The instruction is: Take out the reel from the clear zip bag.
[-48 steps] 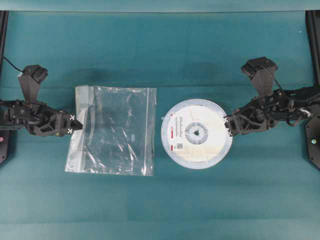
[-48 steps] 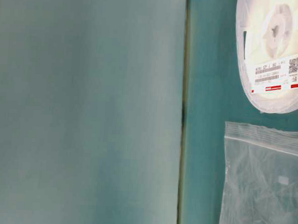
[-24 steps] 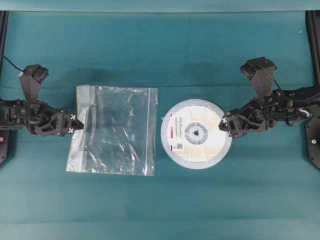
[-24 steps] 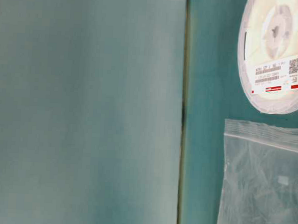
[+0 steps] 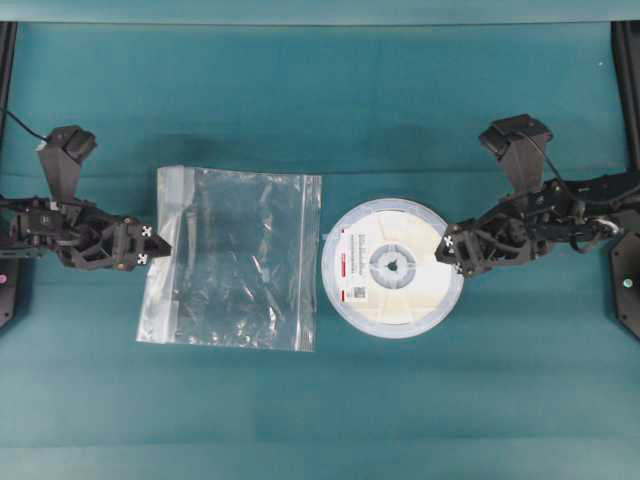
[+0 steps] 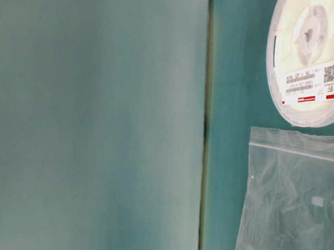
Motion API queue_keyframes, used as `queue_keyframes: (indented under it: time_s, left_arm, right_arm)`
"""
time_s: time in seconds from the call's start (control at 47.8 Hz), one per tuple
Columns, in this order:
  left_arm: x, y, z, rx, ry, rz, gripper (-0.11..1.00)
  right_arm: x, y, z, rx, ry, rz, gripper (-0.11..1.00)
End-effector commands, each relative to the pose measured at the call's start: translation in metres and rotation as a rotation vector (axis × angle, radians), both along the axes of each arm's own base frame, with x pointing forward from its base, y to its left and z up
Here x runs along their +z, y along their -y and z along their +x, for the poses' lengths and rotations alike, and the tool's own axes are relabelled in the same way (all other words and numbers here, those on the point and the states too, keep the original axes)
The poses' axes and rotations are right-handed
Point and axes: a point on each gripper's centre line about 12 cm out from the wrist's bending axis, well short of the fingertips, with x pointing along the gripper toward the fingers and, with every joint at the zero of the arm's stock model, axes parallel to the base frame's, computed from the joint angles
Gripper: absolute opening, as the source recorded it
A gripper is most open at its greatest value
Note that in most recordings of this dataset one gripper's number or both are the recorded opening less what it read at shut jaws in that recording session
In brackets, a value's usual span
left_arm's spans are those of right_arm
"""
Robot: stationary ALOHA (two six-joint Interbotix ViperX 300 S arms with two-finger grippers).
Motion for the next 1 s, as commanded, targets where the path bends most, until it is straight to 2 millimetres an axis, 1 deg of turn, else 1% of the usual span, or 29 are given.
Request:
queue_keyframes:
  time_s: [0.0, 0.146, 0.188, 0.23, 0.377, 0.502, 0.586, 0.774, 0.983]
  left_arm:
    - [0.006, -0.001, 0.005, 0.001, 0.026, 0.004, 0.31]
    - [0.008, -0.002, 0.008, 0.0, 0.036, 0.006, 0.74]
    - [0.01, -0.001, 0.008, -0.001, 0.041, 0.008, 0.85]
    - [0.01, -0.002, 0.008, 0.0, 0.042, 0.007, 0.9]
    - [0.012, -0.001, 0.006, 0.0, 0.044, 0.008, 0.84]
    - [0.019, 0.0, 0.002, -0.008, 0.046, 0.017, 0.85]
    - [0.028, 0.0, -0.001, -0.025, 0.049, 0.038, 0.85]
    - [0.058, 0.001, -0.012, -0.097, 0.065, 0.14, 0.85]
    - [0.102, 0.003, -0.026, -0.17, 0.148, 0.27, 0.85]
  right_arm:
    - [0.005, 0.001, 0.005, -0.001, 0.022, -0.005, 0.88]
    - [0.006, 0.001, 0.006, 0.001, 0.029, -0.008, 0.88]
    - [0.007, 0.001, 0.007, 0.004, 0.032, -0.009, 0.88]
    - [0.007, -0.001, 0.007, 0.009, 0.034, -0.01, 0.88]
    - [0.01, -0.001, 0.008, 0.013, 0.045, -0.014, 0.88]
    - [0.017, 0.0, 0.011, 0.031, 0.075, -0.039, 0.88]
    - [0.027, 0.001, 0.015, 0.065, 0.097, -0.072, 0.88]
    - [0.053, 0.005, 0.025, 0.159, 0.144, -0.174, 0.88]
    - [0.079, 0.009, 0.033, 0.231, 0.208, -0.286, 0.88]
